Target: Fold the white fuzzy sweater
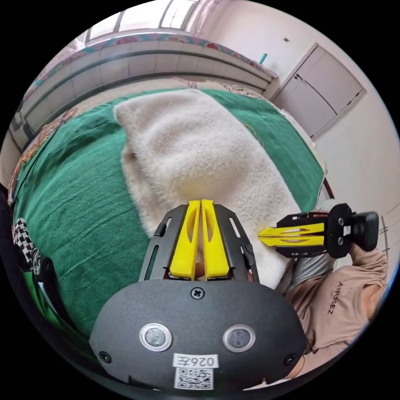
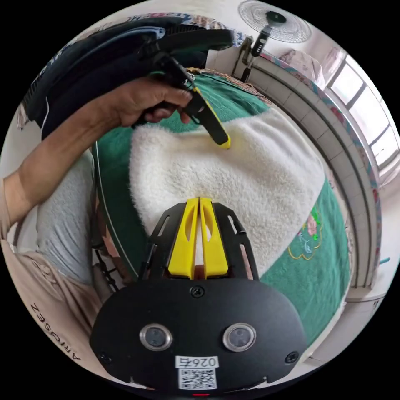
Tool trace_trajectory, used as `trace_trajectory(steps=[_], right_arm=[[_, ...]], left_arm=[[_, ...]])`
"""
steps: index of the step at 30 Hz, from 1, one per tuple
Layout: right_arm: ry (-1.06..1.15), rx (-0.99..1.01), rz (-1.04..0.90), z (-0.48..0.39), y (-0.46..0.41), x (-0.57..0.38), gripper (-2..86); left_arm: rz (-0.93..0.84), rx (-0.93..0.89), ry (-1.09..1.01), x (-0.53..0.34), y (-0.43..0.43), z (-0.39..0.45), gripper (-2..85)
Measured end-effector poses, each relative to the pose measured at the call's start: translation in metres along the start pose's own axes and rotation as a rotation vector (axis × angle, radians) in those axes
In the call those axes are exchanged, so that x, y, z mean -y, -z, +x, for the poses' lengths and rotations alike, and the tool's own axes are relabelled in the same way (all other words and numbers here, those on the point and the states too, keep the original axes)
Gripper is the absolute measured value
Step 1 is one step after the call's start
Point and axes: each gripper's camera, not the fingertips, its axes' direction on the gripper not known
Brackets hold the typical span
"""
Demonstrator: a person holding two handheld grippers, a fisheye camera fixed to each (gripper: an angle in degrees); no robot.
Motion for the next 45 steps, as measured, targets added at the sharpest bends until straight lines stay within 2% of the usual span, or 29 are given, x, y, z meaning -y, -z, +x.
trace_trajectory(steps=[3,5,7,8,11,14,17,20,22,24,25,26,30,32,34,39,45], right_arm=[[0.056,-0.054,-0.017,-0.002,0.012,0.002,-1.4],[-0.061,-0.034,0.090,0.030,0.038,-0.010,-1.4],[-0.212,-0.005,0.175,0.069,0.054,-0.030,-1.3],[-0.336,0.026,0.222,0.099,0.060,-0.049,-1.1],[-0.646,0.182,0.283,0.172,0.050,-0.102,0.1],[-0.915,0.336,0.350,0.221,0.021,-0.159,3.6],[-1.011,0.464,0.339,0.247,-0.015,-0.189,7.7],[-1.033,0.574,0.292,0.262,-0.057,-0.200,11.0],[-1.036,0.683,0.287,0.266,-0.084,-0.203,11.4],[-1.064,0.808,0.359,0.268,-0.106,-0.213,10.7],[-1.089,0.906,0.387,0.269,-0.121,-0.219,10.3],[-1.114,0.967,0.420,0.269,-0.133,-0.226,10.4],[-1.131,0.988,0.449,0.272,-0.141,-0.236,12.4],[-1.113,0.989,0.473,0.272,-0.136,-0.235,17.5],[-1.084,0.994,0.485,0.268,-0.131,-0.229,19.2],[-0.998,0.744,0.308,0.244,-0.133,-0.206,10.8],[-1.010,0.861,0.333,0.241,-0.145,-0.204,6.7]], left_arm=[[0.185,-0.090,0.103,-0.021,0.034,-0.021,0.4],[0.330,-0.176,0.207,-0.043,0.050,-0.051,7.3],[0.363,-0.197,0.263,-0.055,0.049,-0.070,13.1],[0.333,-0.194,0.308,-0.059,0.041,-0.081,17.8],[0.189,-0.150,0.362,-0.055,0.010,-0.097,23.1],[0.162,-0.126,0.380,-0.054,0.000,-0.097,24.0],[0.150,-0.131,0.350,-0.054,-0.001,-0.090,23.2],[0.124,-0.211,0.312,-0.055,-0.005,-0.088,20.7],[0.122,-0.198,0.318,-0.057,-0.005,-0.089,19.1],[0.132,-0.207,0.325,-0.060,-0.005,-0.090,15.2],[0.136,-0.299,0.310,-0.061,-0.009,-0.090,10.0],[0.167,-0.415,0.354,-0.065,-0.017,-0.095,9.3],[0.225,-0.584,0.447,-0.079,-0.039,-0.110,8.5],[0.227,-0.642,0.451,-0.082,-0.039,-0.116,7.9],[0.229,-0.643,0.454,-0.083,-0.037,-0.113,7.7],[0.233,-0.544,0.451,-0.078,-0.018,-0.088,6.9],[0.345,-0.365,0.437,-0.086,0.037,-0.031,6.4]])
